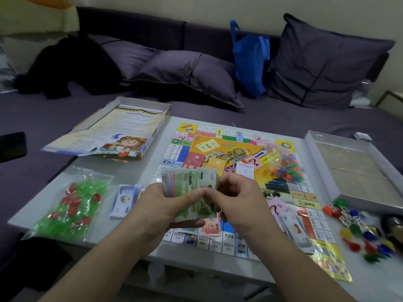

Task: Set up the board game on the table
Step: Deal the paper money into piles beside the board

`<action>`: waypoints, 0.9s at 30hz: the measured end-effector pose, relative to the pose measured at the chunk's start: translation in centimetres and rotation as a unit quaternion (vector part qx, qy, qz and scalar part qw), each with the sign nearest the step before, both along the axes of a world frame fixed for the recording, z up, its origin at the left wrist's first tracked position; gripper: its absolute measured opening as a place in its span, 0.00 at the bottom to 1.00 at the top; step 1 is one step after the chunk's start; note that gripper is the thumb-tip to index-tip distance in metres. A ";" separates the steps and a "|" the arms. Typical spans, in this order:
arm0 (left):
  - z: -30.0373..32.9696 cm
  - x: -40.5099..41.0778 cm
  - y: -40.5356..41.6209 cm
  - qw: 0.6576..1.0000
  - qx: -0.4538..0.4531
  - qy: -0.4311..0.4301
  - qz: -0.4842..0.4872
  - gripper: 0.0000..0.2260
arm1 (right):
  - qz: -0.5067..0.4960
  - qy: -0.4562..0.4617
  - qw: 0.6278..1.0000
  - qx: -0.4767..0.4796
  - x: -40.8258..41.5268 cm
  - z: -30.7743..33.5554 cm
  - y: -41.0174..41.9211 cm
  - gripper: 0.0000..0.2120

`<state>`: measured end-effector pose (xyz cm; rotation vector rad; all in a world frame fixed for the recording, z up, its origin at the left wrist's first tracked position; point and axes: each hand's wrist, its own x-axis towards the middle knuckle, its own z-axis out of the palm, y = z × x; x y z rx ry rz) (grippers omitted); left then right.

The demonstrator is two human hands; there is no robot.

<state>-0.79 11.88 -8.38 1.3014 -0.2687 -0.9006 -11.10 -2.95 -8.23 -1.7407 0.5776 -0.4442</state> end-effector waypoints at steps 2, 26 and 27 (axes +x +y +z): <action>0.1 0.0 -0.1 0.999 -0.021 0.033 -0.003 0.17 | -0.010 -0.001 1.000 0.006 -0.1 0.4 -0.3 0.08; 0.4 0.4 0.8 0.999 -0.026 0.021 0.018 0.16 | 0.020 0.017 0.998 0.055 0.1 1.4 0.2 0.01; 0.4 0.5 0.9 0.999 -0.024 0.022 0.020 0.15 | 0.018 0.012 0.998 0.064 0.0 1.5 0.1 0.01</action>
